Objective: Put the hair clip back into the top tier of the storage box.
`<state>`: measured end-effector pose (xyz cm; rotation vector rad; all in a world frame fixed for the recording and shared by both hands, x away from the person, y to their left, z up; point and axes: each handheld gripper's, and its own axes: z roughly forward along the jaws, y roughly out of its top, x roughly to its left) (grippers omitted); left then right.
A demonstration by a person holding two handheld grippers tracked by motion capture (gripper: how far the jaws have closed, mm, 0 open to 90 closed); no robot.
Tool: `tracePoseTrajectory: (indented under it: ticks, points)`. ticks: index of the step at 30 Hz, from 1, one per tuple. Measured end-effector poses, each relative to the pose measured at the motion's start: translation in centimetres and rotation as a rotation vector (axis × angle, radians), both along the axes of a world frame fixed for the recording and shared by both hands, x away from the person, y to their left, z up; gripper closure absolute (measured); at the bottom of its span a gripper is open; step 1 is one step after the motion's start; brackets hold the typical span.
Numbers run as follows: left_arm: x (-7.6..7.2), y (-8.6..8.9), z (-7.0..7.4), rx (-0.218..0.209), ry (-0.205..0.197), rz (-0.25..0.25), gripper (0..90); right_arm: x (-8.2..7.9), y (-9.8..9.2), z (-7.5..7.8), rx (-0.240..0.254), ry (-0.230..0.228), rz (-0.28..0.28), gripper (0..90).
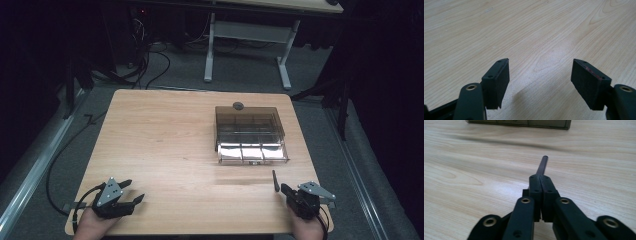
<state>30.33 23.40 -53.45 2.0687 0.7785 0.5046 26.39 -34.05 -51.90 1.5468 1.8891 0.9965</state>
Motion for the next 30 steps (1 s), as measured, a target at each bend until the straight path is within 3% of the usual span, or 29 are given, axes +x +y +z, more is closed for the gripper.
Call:
tracePoseTrajectory:
  ticks: [12, 23, 25, 30]
  points:
    - [0.0, 0.0, 0.0, 0.002, 0.001, 0.001, 31.5, 1.6, 0.4, -0.5, -0.049, 0.047, -0.009, 90.0]
    - [0.0, -0.1, 0.0, 0.003, 0.0, 0.0, 31.6, 1.2, 4.9, -0.9, -0.091, 0.062, 0.164, 89.8]
    - [0.0, 0.0, 0.0, 0.003, 0.0, -0.001, 31.6, 1.2, 4.7, -0.6, -0.088, 0.043, 0.152, 89.9]
    - [0.0, 0.0, 0.0, 0.003, 0.002, -0.003, 31.6, 1.0, 2.8, -0.2, -0.048, 0.034, 0.06, 90.0]
